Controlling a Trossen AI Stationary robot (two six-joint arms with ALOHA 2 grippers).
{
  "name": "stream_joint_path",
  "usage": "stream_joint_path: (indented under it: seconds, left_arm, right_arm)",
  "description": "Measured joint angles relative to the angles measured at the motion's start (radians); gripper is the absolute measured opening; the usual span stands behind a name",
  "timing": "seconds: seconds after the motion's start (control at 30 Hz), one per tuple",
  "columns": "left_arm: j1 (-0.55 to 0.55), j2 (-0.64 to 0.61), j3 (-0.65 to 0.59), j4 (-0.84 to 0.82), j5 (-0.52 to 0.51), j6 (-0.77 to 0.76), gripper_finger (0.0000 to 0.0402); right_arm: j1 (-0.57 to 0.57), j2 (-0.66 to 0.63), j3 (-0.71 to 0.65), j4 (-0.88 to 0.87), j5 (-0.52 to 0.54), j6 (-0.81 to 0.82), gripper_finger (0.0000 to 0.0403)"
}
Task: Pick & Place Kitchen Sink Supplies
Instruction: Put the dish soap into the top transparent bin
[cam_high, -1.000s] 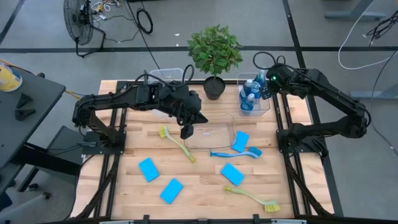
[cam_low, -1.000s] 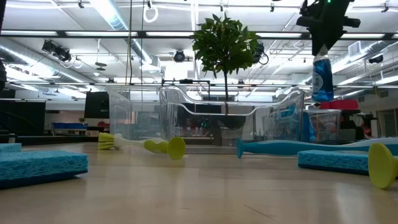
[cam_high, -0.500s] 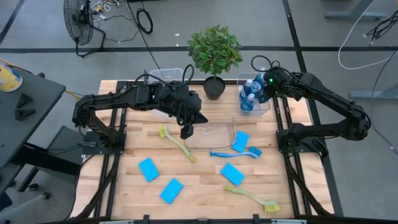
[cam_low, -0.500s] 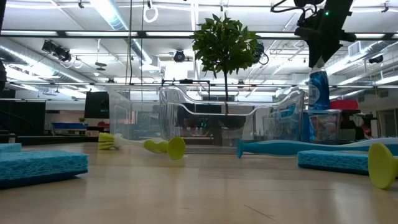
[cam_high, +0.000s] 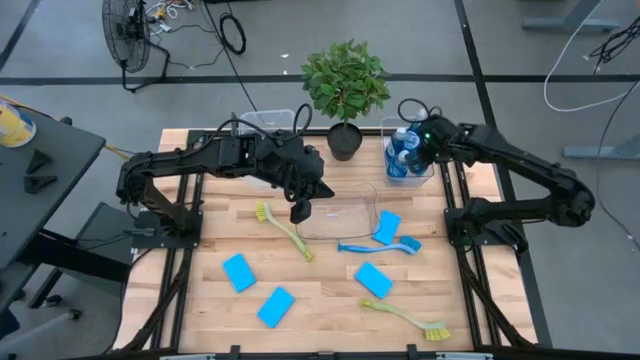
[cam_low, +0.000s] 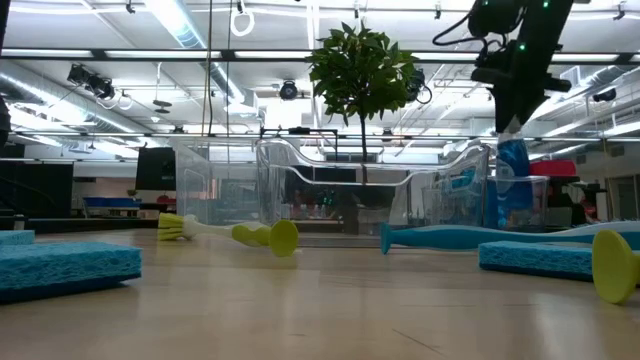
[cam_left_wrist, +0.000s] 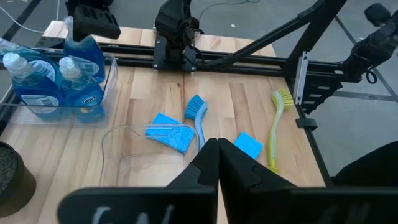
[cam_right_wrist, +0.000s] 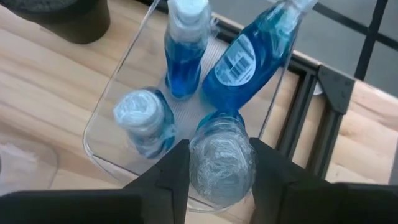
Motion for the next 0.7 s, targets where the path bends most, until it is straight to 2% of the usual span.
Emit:
stream_joint_path:
  seconds: [0.7]
  left_arm:
    - [0.000,0.000,0.000,0.000,0.000,0.000,0.0008]
  right_arm:
    - [-0.025,-0.002,-0.172,0.156,-0.054,0.034,0.0123]
